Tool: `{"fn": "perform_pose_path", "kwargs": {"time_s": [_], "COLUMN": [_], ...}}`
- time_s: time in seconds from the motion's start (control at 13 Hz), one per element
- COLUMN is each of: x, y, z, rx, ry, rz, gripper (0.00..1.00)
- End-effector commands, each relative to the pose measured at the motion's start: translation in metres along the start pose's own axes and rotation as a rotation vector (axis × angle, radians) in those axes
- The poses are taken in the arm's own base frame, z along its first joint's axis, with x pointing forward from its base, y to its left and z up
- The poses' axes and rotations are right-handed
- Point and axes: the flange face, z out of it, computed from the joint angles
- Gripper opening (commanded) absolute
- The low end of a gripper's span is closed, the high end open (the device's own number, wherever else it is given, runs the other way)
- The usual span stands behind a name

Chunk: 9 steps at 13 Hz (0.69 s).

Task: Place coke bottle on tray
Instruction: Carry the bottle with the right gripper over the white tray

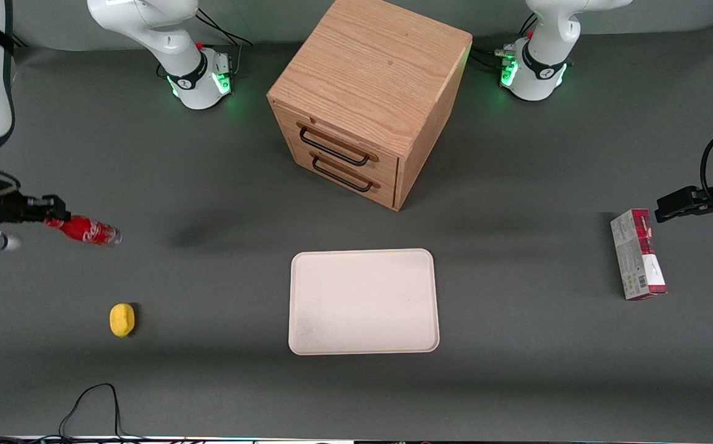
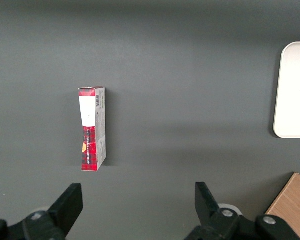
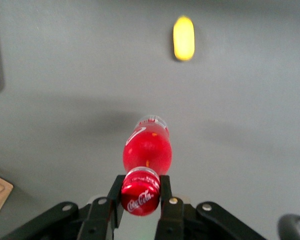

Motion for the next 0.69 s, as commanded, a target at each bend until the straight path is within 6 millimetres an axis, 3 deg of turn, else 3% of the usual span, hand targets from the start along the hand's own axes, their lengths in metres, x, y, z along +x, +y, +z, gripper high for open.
{"fn": "perform_pose_path", "kwargs": {"time_s": [0.0, 0.08, 0.15, 0.46, 0.62], "x": [0.027, 0.034, 0.045, 0.096, 0.11], "y": [-0.011, -0.021, -0.054, -0.229, -0.28], "z": [-0.01, -0.004, -0.007, 0.005, 0.019], "rx": [0.075, 0.108, 0.128, 0.034, 0.04], "ry": [0.005, 0.002, 0.011, 0.054, 0.105], "rz": [0.037, 0.062, 0.07, 0.162, 0.171], "gripper": [0.18, 0.17, 0.17, 0.18, 0.18]}}
